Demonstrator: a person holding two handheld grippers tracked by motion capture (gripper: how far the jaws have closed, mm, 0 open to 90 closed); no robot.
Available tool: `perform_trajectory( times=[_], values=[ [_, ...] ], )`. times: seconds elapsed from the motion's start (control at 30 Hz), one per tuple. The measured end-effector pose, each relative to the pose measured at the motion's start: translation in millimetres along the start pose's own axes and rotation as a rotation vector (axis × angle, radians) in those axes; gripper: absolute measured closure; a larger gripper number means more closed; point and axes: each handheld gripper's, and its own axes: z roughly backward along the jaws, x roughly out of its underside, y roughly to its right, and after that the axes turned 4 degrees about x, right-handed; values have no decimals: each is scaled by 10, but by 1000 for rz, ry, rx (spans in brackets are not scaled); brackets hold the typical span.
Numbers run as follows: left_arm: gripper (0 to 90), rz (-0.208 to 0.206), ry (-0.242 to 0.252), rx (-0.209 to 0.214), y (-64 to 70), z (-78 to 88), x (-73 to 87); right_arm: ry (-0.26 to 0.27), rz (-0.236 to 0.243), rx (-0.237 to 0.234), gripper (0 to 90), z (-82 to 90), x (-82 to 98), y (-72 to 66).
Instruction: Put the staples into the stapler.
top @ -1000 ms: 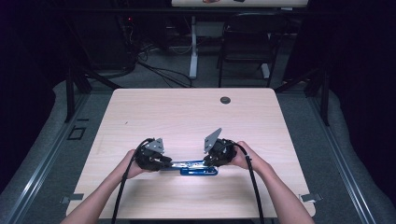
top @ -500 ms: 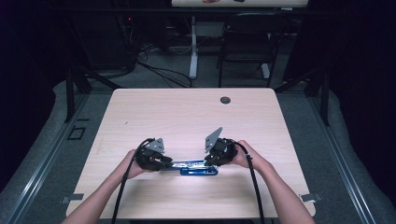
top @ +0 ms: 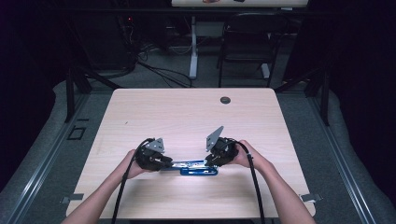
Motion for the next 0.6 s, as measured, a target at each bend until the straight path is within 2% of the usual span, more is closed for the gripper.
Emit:
perform_trajectory(
  times=[0.13, 0.23, 0.27, 0.3, 0.4, 0.43, 0.6],
  values=[
    [748, 0, 0, 0, 0, 0, 0, 27, -29, -16, 736, 40, 10, 16],
    [748, 0, 0, 0, 0, 0, 0, 51, -69, -12, 711, 84, 0, 41],
    [748, 0, 0, 0, 0, 0, 0, 51, -69, -12, 711, 84, 0, 41],
    [748, -1, 0, 0, 0, 0, -1, 60, -111, -10, 691, 84, -19, 60],
    [748, -1, -1, -1, 1, -1, -1, 41, -146, -24, 664, 19, -62, 69],
    [748, -3, -9, -8, 4, 4, -5, 18, -144, -26, 661, -7, -80, 69],
    [748, -2, 1, 0, 1, -2, -1, -1, -155, -30, 682, -105, -128, 40]
  ],
)
